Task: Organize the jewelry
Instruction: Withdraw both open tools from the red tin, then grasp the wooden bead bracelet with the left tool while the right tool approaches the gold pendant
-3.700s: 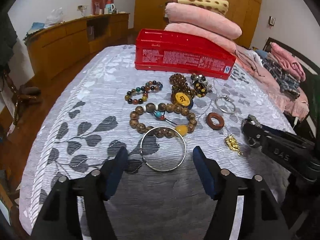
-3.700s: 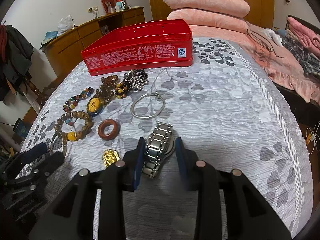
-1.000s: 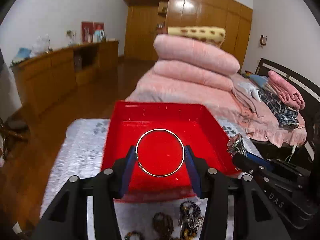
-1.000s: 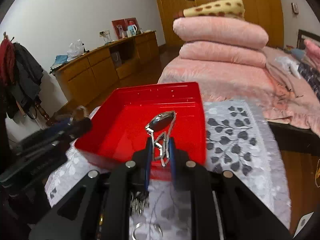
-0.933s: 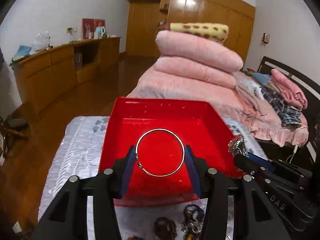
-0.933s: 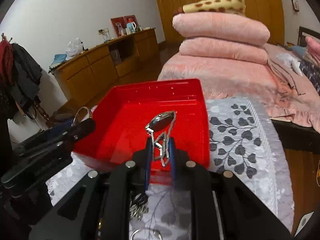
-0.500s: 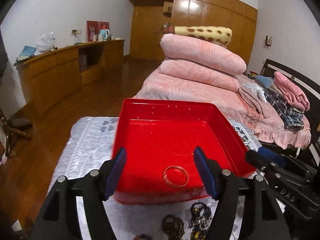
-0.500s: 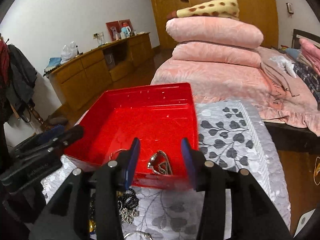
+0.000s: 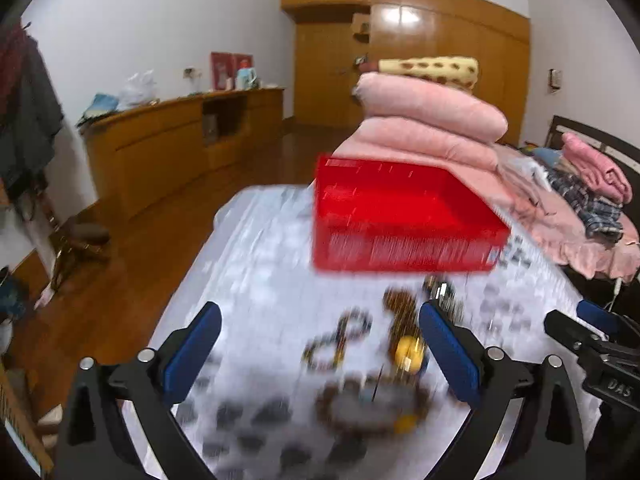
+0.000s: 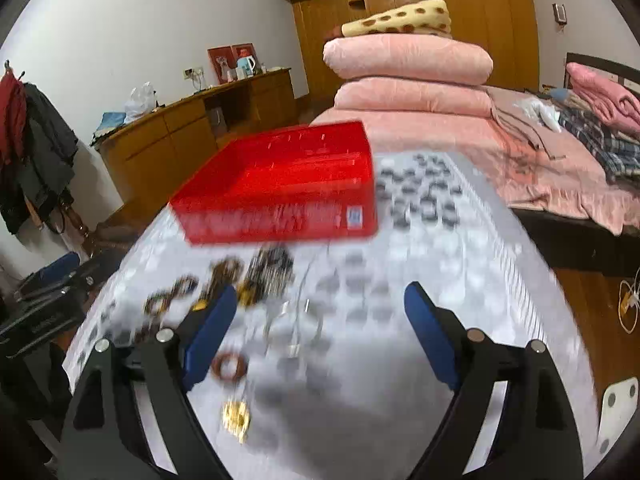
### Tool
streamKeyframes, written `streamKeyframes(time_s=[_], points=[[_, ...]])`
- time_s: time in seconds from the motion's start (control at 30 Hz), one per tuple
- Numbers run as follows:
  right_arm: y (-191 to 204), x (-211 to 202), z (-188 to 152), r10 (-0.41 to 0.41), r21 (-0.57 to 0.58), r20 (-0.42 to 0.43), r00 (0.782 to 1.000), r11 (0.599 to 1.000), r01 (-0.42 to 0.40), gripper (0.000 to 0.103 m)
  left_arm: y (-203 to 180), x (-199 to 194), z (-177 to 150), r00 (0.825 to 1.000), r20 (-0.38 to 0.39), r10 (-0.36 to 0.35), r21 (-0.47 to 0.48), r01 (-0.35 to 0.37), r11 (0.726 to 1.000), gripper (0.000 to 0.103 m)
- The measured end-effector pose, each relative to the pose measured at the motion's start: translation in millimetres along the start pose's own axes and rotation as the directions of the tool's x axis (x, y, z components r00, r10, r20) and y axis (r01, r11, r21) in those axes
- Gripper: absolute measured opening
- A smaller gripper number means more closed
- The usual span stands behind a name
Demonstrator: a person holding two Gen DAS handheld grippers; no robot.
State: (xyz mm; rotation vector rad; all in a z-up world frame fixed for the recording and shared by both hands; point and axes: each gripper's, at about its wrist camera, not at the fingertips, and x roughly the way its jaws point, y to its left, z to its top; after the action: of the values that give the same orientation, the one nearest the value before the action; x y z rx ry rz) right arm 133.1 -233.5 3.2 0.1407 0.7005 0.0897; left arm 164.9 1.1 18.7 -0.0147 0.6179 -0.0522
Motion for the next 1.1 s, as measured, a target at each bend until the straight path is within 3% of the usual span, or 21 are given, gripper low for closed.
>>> streamKeyframes(time_s=[0.2, 0.3, 0.43, 0.57, 0.83, 1.1], points=[[20, -15, -37, -0.019, -0.012, 0.003, 1.0, 1.0, 0.019, 0.082, 2, -19, -43, 1.0, -0.009, 0.015, -0.023, -0.015, 1.0, 0.097], [30, -19, -49, -0.002, -0.032, 0.009, 1.0, 0.999, 0.002, 0.073, -1, -25, -55, 0.999, 0.015, 0.047, 0.002, -0.047, 0.999, 0.097], [37, -18, -59, 0.006, -0.044, 0.006, 1.0, 0.999, -0.006, 0.055, -1, -37, -62, 0.996, 0.059, 0.066, -0.007, -0.065, 0.998, 0.097], [42, -14, -65, 0.018, -0.058, -0.007, 1.0, 0.998, -0.019, 0.043, -4, -37, -70, 0.998, 0.043, 0.047, -0.002, -0.047, 0.999, 0.096], [56, 2, -67, 0.04, -0.096, -0.085, 0.996, 0.994, -0.048, 0.03, -4, -32, -71, 1.0, 0.008, 0.018, 0.004, -0.018, 1.0, 0.082], [62, 13, -69, -0.026, -0.105, -0.13, 0.991, 0.994, 0.013, 0.019, -2, -29, -72, 1.0, -0.006, 0.012, -0.015, -0.012, 1.0, 0.08]])
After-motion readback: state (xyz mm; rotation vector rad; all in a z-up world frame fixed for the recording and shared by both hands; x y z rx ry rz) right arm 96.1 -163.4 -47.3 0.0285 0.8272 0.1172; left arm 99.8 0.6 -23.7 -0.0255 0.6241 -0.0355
